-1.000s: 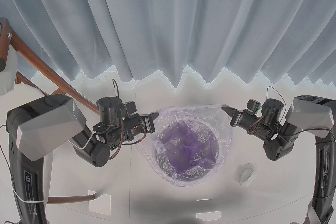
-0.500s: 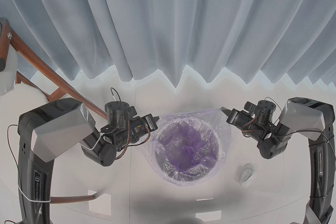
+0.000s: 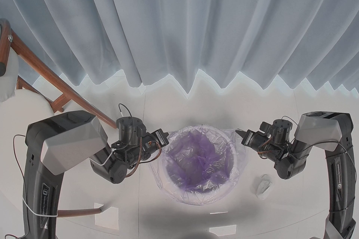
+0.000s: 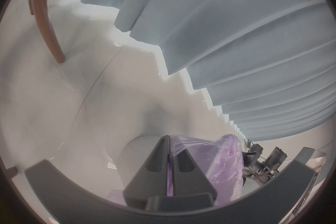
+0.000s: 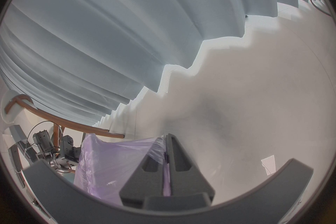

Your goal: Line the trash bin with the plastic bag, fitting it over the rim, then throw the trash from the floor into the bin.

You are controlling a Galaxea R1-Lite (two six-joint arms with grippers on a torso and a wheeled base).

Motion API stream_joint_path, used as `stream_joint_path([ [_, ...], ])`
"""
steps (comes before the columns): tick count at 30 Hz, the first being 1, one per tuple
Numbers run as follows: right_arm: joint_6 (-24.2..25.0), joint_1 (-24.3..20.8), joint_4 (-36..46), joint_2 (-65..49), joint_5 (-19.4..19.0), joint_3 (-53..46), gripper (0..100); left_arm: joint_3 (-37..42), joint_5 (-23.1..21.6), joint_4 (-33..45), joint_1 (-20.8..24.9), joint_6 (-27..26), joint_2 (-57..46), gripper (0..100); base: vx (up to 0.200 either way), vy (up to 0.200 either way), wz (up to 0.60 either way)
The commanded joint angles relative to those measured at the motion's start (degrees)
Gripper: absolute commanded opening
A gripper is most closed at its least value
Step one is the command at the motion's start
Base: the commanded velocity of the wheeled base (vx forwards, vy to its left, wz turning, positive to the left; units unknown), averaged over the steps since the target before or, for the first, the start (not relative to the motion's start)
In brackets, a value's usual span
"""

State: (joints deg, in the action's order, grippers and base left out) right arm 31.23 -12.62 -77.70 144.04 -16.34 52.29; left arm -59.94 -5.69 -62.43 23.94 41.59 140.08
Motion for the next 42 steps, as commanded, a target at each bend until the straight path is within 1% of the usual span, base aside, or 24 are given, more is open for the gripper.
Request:
stream_joint_path([
  [1,-0.1,0.0,-2.2,1.1,0.1,-2.5,0,1.8,1.4,-0.4,0.0,0.3,0.6,0,0.000,0.000,0.00],
  [5,-0.2,0.0,-4.4,1.5,0.2,-4.8,0,2.7,1.9,-0.5,-0.1,1.0,-0.2,0,0.000,0.000,0.00],
  [8,-0.1,0.0,-5.1,1.8,0.1,-5.5,0,2.6,3.1,-0.5,-0.5,2.0,-0.5,0,0.000,0.000,0.00],
  [10,0.1,0.0,-5.0,1.8,-0.1,-5.4,0,2.6,3.1,-0.5,-0.7,2.4,-0.5,0,0.000,0.000,0.00],
  [11,0.0,0.0,-5.0,1.8,-0.1,-5.4,100,2.7,3.0,-0.6,-1.1,2.4,-0.4,0,0.000,0.000,0.00],
  [13,0.0,0.0,-5.1,1.8,-0.1,-5.3,100,2.6,3.1,-0.6,-1.2,2.4,-0.2,0,0.000,0.000,0.00],
  [14,0.0,0.0,-5.1,1.8,-0.1,-5.3,100,2.6,3.2,-0.6,-1.2,2.4,-0.1,100,0.000,0.000,0.00],
  [20,0.8,1.3,-7.1,1.2,0.2,-6.3,100,3.0,4.8,-2.3,-1.9,2.5,-0.4,100,0.000,0.000,0.00],
  [23,2.3,2.2,-8.7,0.3,0.2,-9.2,100,4.8,5.3,-3.1,-2.3,3.3,-1.0,100,0.000,0.000,0.00],
  [26,3.7,3.0,-10.3,-1.0,0.2,-13.3,100,8.8,5.6,-5.0,-2.1,5.1,-3.0,100,0.000,0.000,0.00],
  [28,3.7,3.7,-12.3,-1.7,0.2,-16.7,100,11.5,5.6,-6.6,-2.0,5.3,-4.5,100,0.000,0.000,0.00],
  [30,3.5,3.7,-12.3,-3.6,0.2,-21.4,100,15.2,5.6,-8.7,-1.8,5.3,-6.8,100,0.000,0.000,0.00],
  [31,3.4,3.7,-12.3,-3.8,0.2,-21.7,100,15.5,5.6,-8.8,-1.8,5.3,-6.9,100,0.000,0.000,0.00],
  [33,3.5,3.6,-12.3,-6.1,0.0,-25.8,100,20.7,5.6,-11.4,-1.3,5.2,-9.9,100,0.000,0.000,0.00],
  [37,3.3,3.5,-12.3,-6.3,0.2,-26.7,100,28.5,5.7,-13.9,0.5,4.1,-12.6,100,0.000,0.000,0.00],
  [39,3.2,3.2,-12.3,-6.4,0.7,-27.0,100,32.2,5.6,-14.9,1.4,2.4,-12.6,100,0.000,0.000,0.00],
  [40,3.2,3.0,-12.3,-6.4,0.8,-27.1,100,32.8,5.5,-15.4,1.5,1.9,-12.5,100,0.000,0.000,0.00],
  [42,3.2,2.2,-12.3,-6.6,1.0,-27.2,100,35.4,5.1,-19.6,1.5,0.1,-12.0,100,0.000,0.000,0.00],
])
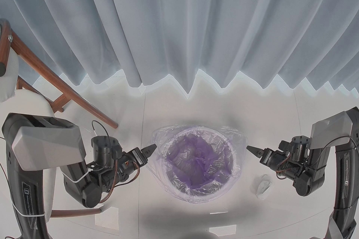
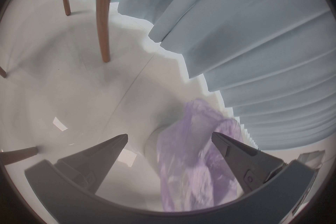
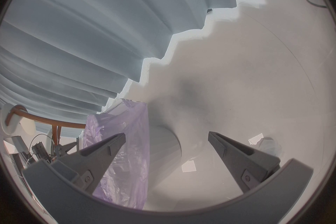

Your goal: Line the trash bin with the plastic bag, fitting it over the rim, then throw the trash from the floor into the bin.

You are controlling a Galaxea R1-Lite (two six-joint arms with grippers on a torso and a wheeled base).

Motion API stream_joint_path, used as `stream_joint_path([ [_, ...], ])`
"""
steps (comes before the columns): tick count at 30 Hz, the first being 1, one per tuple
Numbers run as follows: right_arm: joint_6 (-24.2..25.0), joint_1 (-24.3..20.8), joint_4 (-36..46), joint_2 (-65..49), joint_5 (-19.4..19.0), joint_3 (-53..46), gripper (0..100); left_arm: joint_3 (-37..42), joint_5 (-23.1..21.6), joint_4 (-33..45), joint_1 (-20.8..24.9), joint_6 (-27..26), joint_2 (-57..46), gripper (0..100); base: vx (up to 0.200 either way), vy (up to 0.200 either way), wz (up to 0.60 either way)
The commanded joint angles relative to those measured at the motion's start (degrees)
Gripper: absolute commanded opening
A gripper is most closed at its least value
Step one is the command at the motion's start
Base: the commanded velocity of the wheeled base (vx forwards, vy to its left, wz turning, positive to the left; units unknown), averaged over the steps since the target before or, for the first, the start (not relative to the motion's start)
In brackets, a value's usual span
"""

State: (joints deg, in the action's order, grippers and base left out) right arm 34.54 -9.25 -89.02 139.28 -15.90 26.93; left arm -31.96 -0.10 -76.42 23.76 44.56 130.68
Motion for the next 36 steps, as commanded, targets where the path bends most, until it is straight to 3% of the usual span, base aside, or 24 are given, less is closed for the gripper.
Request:
stream_joint_path([
  [1,-0.1,-1.7,-1.0,-1.8,0.7,-1.8,100,8.6,-0.9,-8.6,1.5,-3.3,-2.3,100,0.000,0.000,0.00],
  [4,-0.2,-2.4,-1.0,-1.7,0.9,-1.5,100,10.3,-3.6,-12.6,1.6,-3.0,-1.4,100,-0.067,0.000,0.00],
  [9,0.1,-4.2,-1.0,-1.3,3.0,-1.3,100,12.1,-7.5,-12.3,1.9,-0.3,-1.7,100,-0.200,0.000,0.00],
  [18,0.6,-4.5,-1.0,0.0,3.2,2.3,100,11.9,-6.6,-12.3,2.2,-0.7,-1.0,100,-0.200,0.000,0.00],
  [26,3.8,-4.5,-1.0,0.6,6.2,6.6,100,7.0,-5.3,-12.3,1.5,-0.1,1.4,100,0.000,0.000,0.00],
  [36,3.7,-4.6,-1.0,0.8,6.4,7.8,100,-2.2,-5.3,-12.3,0.4,-0.1,8.1,100,0.000,0.000,0.00],
])
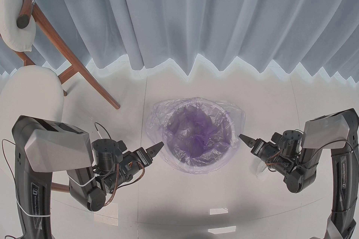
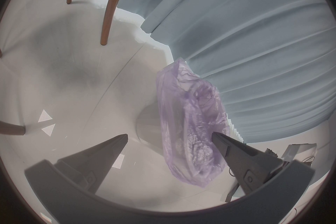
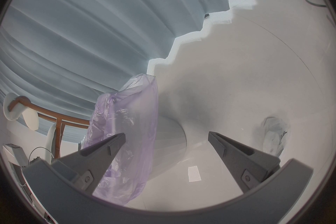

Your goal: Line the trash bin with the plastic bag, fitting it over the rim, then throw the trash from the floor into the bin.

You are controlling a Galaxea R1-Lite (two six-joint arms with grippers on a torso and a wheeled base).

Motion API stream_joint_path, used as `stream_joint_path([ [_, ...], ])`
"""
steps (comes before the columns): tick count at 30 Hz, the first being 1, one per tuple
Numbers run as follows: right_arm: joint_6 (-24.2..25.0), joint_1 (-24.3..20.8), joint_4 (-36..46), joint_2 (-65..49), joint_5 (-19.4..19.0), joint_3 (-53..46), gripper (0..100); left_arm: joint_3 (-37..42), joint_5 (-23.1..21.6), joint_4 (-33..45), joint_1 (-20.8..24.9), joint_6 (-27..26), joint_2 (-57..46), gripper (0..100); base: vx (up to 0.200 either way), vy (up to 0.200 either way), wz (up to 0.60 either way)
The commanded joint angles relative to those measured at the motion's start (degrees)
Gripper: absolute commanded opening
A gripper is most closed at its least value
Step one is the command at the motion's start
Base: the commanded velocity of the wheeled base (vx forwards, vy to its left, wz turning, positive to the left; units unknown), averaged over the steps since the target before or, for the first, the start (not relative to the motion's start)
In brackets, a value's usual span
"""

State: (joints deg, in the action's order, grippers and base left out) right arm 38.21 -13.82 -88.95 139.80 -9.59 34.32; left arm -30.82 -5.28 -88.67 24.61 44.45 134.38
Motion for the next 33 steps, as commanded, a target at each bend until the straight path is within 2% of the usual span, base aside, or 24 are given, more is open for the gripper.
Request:
stream_joint_path([
  [1,0.0,-0.1,-1.0,0.2,0.1,0.2,100,-4.2,-0.2,-0.1,-0.5,0.1,4.9,100,0.000,0.000,0.00],
  [10,0.0,-0.6,-1.0,0.1,1.4,0.4,100,-7.5,-0.1,-0.1,-0.5,3.9,5.5,100,0.000,0.000,0.00],
  [11,0.0,-0.8,-1.0,0.1,1.4,0.3,100,-7.4,-0.1,-0.1,-0.6,4.0,5.2,0,0.000,0.000,0.00],
  [23,-0.9,-0.8,-1.0,0.6,1.5,0.8,100,-7.3,-0.1,-0.1,-0.6,3.9,5.0,0,0.000,0.000,0.00],
  [33,-1.0,-0.8,-1.0,3.2,1.3,5.9,100,-10.6,-0.8,0.0,-0.9,4.0,7.1,0,0.000,0.000,0.00],
])
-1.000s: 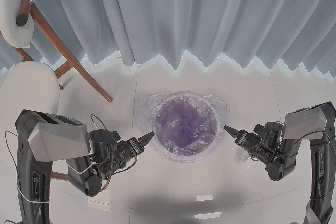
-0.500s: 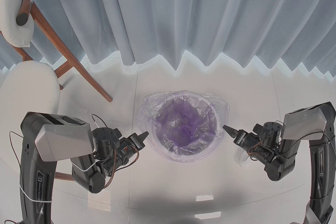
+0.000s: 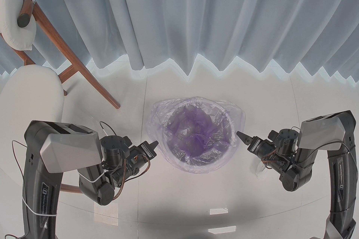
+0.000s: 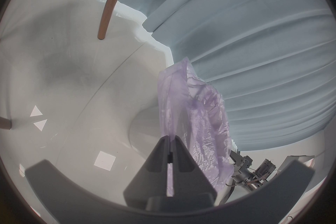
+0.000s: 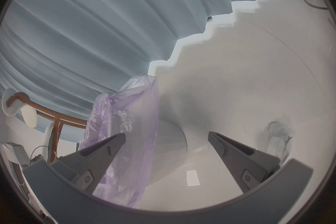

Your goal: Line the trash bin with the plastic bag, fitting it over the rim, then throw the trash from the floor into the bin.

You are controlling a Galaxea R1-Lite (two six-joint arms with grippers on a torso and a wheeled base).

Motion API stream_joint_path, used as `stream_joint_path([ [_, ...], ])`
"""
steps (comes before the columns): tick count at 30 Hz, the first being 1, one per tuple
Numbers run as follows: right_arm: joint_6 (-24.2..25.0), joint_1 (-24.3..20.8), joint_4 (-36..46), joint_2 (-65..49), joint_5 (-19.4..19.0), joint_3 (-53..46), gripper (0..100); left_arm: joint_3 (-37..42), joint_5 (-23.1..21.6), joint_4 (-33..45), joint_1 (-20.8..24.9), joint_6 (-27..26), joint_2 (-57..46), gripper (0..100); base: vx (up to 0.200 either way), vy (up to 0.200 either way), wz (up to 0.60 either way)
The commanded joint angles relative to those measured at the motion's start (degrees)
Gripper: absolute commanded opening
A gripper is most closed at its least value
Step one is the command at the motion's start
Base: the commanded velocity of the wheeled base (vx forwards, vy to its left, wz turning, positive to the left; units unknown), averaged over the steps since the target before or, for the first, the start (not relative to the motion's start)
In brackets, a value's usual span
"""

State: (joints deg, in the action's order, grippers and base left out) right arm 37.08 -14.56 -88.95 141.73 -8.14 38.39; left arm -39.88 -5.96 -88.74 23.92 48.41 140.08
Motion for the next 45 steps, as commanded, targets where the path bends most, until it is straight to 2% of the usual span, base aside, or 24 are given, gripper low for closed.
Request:
stream_joint_path([
  [1,0.1,0.0,-1.0,1.6,-0.1,2.6,100,-1.9,0.0,0.1,-0.2,0.0,1.9,0,0.000,0.000,0.00],
  [4,0.1,-0.2,-1.0,2.5,-0.1,4.0,100,-1.8,0.2,0.1,0.0,-0.2,2.1,0,0.000,0.000,0.00],
  [5,0.1,-0.6,-1.0,2.6,-0.1,3.8,0,-1.6,0.2,0.1,0.0,-0.2,2.2,0,0.000,0.000,0.00],
  [9,0.0,-2.1,-1.0,3.8,0.0,3.7,0,-1.4,0.5,0.0,0.1,-0.1,2.7,0,0.000,0.000,0.00],
  [20,-0.4,-1.9,-0.9,6.0,0.1,6.2,0,-1.5,0.6,0.1,0.0,-0.7,3.8,0,0.000,0.000,0.00],
  [26,-2.1,-1.4,-0.7,7.6,0.1,7.4,0,-1.7,0.6,0.1,-0.9,-7.5,6.6,0,0.000,0.000,0.00],
  [27,-2.2,-1.3,0.1,7.7,0.4,7.8,0,-1.5,0.9,0.1,-1.0,-10.2,7.6,0,0.000,0.000,0.00],
  [29,-2.2,-1.3,2.0,7.6,0.9,8.6,0,-1.8,1.7,0.1,-1.0,-11.5,8.4,0,0.000,0.000,0.00],
  [36,-2.3,-0.6,8.3,8.4,4.5,12.7,0,-4.6,5.0,0.1,-1.0,-13.6,11.4,0,0.000,0.000,0.00],
  [45,-2.6,0.1,11.8,9.0,5.1,14.5,0,-5.2,5.7,0.2,-1.4,-14.0,12.1,0,0.000,0.000,0.00],
])
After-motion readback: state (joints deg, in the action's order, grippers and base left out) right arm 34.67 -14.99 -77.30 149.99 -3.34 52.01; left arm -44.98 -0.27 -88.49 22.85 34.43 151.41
